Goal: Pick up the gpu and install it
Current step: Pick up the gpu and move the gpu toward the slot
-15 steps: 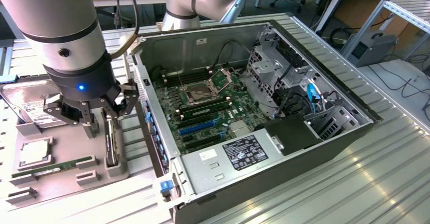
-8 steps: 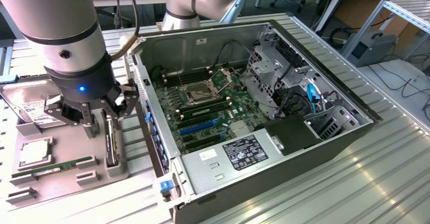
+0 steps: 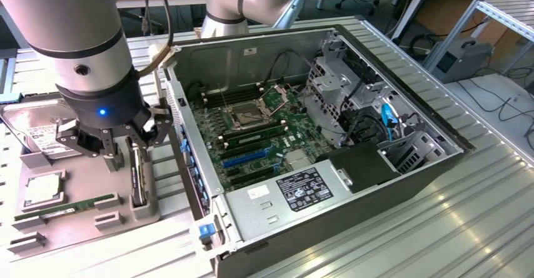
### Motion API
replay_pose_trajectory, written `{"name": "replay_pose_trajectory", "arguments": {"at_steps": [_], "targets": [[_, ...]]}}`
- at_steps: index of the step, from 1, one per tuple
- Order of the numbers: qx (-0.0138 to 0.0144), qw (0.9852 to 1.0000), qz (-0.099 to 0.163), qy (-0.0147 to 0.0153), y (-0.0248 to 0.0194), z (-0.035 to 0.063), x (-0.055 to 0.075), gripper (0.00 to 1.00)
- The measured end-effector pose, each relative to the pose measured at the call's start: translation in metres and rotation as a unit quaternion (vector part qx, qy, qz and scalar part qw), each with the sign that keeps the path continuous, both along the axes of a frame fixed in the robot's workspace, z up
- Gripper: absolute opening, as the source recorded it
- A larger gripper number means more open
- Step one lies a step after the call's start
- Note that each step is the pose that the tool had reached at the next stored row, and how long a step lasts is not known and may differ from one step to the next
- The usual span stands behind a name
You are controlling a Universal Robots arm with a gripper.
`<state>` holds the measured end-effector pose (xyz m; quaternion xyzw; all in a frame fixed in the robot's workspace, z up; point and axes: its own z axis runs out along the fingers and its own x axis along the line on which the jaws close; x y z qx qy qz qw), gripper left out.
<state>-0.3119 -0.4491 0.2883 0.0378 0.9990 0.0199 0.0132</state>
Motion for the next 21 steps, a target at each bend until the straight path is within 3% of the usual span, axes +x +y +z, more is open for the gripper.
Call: {"name": "replay_pose_trajectory", "arguments": {"at_steps": [21], "targets": [[0.0000, 1.0000, 0.000, 0.0000, 0.0000, -0.0066, 0.0000, 0.42]]}}
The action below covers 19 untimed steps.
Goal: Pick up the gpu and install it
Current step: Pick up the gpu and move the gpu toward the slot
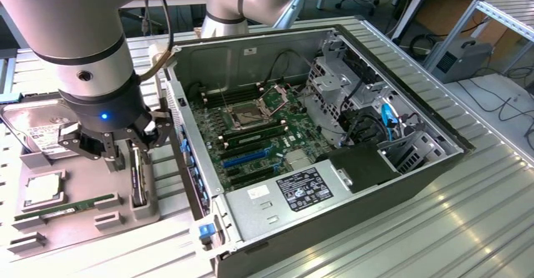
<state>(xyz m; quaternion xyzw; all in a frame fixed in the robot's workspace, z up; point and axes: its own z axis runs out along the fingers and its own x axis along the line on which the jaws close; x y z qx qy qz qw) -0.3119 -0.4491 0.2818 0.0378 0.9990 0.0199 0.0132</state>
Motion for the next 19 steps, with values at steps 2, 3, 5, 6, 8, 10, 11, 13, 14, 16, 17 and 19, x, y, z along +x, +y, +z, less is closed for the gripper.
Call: {"name": "replay_pose_trajectory", "arguments": {"at_steps": [2, 3, 5, 6, 8, 10, 11, 13, 14, 16, 17, 19], "targets": [[0.0000, 1.0000, 0.000, 0.0000, 0.0000, -0.0006, 0.0000, 0.42], [0.0000, 1.0000, 0.000, 0.0000, 0.0000, -0.0009, 0.0000, 0.42], [0.0000, 1.0000, 0.000, 0.0000, 0.0000, -0.0015, 0.0000, 0.42], [0.0000, 1.0000, 0.000, 0.0000, 0.0000, -0.0018, 0.0000, 0.42], [0.0000, 1.0000, 0.000, 0.0000, 0.0000, -0.0023, 0.0000, 0.42], [0.0000, 1.0000, 0.000, 0.0000, 0.0000, -0.0027, 0.0000, 0.42], [0.0000, 1.0000, 0.000, 0.0000, 0.0000, -0.0030, 0.0000, 0.42], [0.0000, 1.0000, 0.000, 0.0000, 0.0000, -0.0035, 0.0000, 0.42], [0.0000, 1.0000, 0.000, 0.0000, 0.0000, -0.0037, 0.0000, 0.42], [0.0000, 1.0000, 0.000, 0.0000, 0.0000, -0.0042, 0.0000, 0.42], [0.0000, 1.0000, 0.000, -0.0001, 0.0000, -0.0048, 0.0000, 0.42], [0.0000, 1.0000, 0.000, 0.0000, 0.0000, -0.0055, 0.0000, 0.42]]}}
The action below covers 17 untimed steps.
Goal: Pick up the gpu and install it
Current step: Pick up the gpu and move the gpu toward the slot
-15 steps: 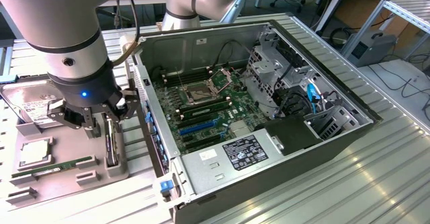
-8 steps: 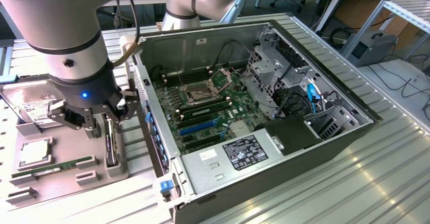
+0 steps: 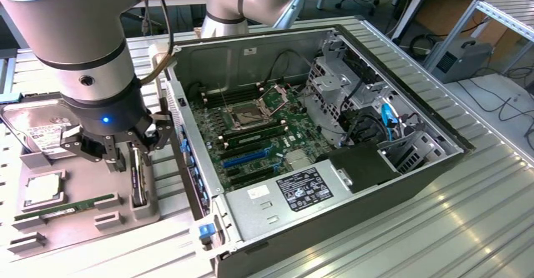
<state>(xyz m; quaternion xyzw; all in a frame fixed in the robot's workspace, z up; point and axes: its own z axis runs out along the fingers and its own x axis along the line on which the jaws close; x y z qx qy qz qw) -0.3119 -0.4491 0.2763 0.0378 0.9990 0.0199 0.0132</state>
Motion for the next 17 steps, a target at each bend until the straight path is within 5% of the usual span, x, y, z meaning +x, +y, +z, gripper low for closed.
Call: {"name": "replay_pose_trajectory", "arguments": {"at_steps": [17], "targets": [[0.0000, 1.0000, 0.000, 0.0000, 0.0000, -0.0043, 0.0000, 0.42]]}}
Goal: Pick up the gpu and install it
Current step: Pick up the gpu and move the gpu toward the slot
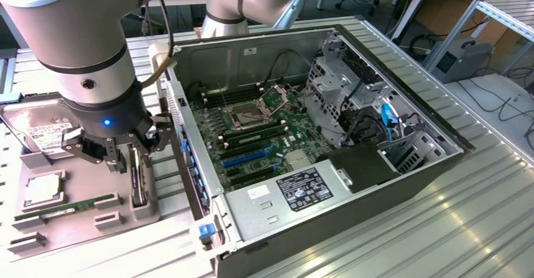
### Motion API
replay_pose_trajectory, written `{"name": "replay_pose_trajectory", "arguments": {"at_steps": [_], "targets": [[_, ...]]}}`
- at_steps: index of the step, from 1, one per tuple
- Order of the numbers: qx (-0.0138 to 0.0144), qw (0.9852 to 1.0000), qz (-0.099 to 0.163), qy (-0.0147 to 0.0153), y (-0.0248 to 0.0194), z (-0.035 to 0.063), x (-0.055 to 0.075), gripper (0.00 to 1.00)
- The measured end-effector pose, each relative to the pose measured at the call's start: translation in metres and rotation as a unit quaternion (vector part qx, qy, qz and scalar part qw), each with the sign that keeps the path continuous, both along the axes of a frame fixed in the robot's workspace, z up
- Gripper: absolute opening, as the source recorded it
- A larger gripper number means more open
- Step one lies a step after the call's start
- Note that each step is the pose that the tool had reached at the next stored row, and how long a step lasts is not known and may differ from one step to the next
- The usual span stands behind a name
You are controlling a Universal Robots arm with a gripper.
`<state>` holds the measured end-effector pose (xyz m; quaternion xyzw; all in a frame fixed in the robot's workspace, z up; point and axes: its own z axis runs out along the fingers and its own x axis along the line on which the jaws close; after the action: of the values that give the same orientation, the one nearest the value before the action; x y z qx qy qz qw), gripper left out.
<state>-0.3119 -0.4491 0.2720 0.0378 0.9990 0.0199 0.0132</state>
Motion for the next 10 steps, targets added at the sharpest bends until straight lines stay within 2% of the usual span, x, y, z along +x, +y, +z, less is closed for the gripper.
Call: {"name": "replay_pose_trajectory", "arguments": {"at_steps": [10], "targets": [[0.0000, 1.0000, 0.000, 0.0000, 0.0000, -0.0026, 0.0000, 0.42]]}}
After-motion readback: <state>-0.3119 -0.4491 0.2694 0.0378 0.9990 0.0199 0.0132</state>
